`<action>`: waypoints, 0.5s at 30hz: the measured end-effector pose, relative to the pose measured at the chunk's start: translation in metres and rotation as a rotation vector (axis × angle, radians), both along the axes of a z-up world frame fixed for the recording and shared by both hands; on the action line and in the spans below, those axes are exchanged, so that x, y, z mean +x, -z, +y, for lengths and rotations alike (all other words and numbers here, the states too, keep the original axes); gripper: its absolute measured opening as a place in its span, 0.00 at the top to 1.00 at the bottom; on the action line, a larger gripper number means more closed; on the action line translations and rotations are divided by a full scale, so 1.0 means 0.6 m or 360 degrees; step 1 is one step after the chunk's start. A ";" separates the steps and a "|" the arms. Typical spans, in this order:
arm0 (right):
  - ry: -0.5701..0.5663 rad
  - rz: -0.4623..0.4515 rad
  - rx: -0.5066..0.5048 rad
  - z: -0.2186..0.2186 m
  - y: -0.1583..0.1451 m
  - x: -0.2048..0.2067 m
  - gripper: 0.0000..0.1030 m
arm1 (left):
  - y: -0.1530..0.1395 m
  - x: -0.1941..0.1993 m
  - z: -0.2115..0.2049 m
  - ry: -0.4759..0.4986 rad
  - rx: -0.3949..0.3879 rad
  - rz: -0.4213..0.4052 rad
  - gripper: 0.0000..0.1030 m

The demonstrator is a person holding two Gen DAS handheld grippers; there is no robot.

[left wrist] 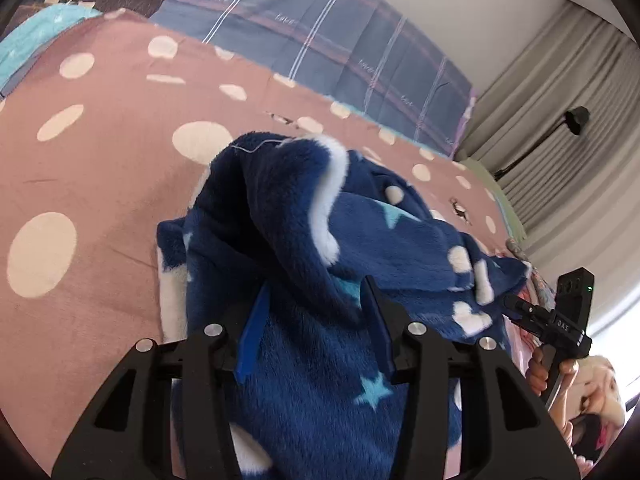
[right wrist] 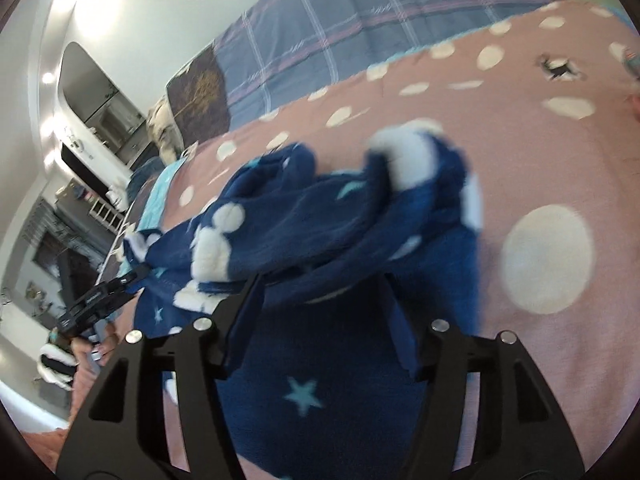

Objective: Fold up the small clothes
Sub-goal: 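Lower the folded end onto the onesie and regrasp its edge with both grippers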

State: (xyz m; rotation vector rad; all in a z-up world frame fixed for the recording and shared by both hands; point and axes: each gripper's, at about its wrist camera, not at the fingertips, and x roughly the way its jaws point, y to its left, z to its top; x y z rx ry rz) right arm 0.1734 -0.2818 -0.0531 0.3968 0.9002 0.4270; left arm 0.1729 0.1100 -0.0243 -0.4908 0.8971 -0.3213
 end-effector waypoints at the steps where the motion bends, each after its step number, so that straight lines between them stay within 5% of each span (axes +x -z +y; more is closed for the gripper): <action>1: 0.0009 0.0002 -0.0012 0.005 0.001 0.004 0.41 | 0.002 0.008 0.000 -0.0010 -0.0009 0.0006 0.59; 2: 0.0038 0.0008 -0.0021 0.009 0.002 0.015 0.42 | 0.002 0.015 0.002 -0.0020 -0.0037 0.0008 0.86; 3: 0.0062 0.0013 -0.0016 0.010 0.002 0.021 0.45 | 0.002 0.026 0.004 0.0005 -0.0115 0.0021 0.96; 5: 0.0067 0.0020 -0.0001 0.012 0.002 0.030 0.84 | -0.010 0.037 0.008 0.0002 -0.0198 -0.0015 0.96; 6: 0.0055 0.0020 0.0008 0.014 0.000 0.036 0.89 | -0.026 0.045 0.009 0.0005 -0.0215 -0.0063 0.96; 10: 0.0101 -0.0144 0.0054 0.016 -0.051 0.065 0.89 | -0.068 0.090 0.026 -0.0166 -0.0287 -0.0186 0.93; 11: 0.0130 -0.0196 0.0097 0.013 -0.068 0.080 0.87 | -0.067 0.102 0.029 -0.0226 -0.0275 -0.0188 0.78; 12: 0.0166 -0.0217 0.0136 0.007 -0.075 0.092 0.81 | -0.060 0.119 0.032 -0.0284 -0.0199 -0.0161 0.56; 14: 0.0259 -0.0180 0.0124 0.003 -0.067 0.130 0.48 | -0.042 0.135 0.037 -0.0399 -0.0063 -0.0051 0.54; 15: 0.0273 -0.0106 0.0084 0.005 -0.057 0.145 0.48 | -0.034 0.133 0.045 -0.0406 -0.0096 -0.0025 0.54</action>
